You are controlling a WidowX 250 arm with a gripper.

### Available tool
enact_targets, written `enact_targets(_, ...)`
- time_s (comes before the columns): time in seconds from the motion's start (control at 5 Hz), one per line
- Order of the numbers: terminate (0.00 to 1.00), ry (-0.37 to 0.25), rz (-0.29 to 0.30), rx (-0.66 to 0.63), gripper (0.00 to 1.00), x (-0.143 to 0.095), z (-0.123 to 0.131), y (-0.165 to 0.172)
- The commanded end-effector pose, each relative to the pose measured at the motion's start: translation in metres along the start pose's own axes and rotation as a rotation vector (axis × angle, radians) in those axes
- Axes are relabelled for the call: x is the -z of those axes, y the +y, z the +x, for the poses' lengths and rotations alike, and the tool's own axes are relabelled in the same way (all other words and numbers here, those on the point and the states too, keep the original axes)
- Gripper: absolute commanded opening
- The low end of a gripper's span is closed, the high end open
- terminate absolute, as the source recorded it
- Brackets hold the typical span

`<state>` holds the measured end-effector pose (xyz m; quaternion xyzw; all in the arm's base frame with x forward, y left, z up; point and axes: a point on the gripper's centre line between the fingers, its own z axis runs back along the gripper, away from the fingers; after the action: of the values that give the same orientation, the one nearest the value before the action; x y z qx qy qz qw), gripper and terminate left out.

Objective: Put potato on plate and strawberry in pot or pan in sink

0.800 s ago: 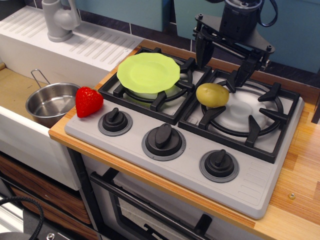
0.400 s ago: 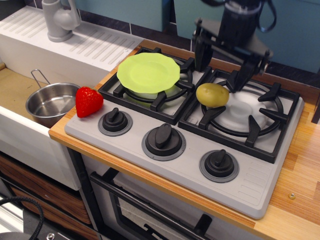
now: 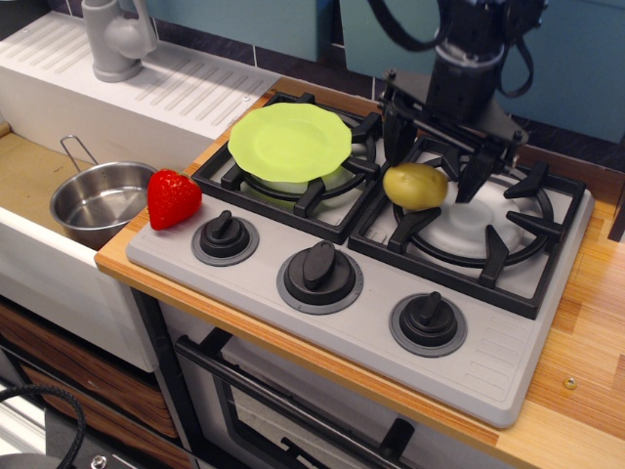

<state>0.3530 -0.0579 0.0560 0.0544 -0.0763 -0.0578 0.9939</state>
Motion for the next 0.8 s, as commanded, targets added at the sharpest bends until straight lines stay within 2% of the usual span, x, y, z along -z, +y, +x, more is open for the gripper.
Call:
enact_targets(0.0,0.00,-0.067,-0.014,0.005,1.00,-0.0009,0.0068,0.0056)
enact_targets(0.4,0.00,-0.052,-0.024,0.001,1.00,-0.0075,0.0036,0.0044)
enact_targets(0.6,0.00,-0.033,-0.007,-0.013,0.00,-0.0090,0.0042,0.0015)
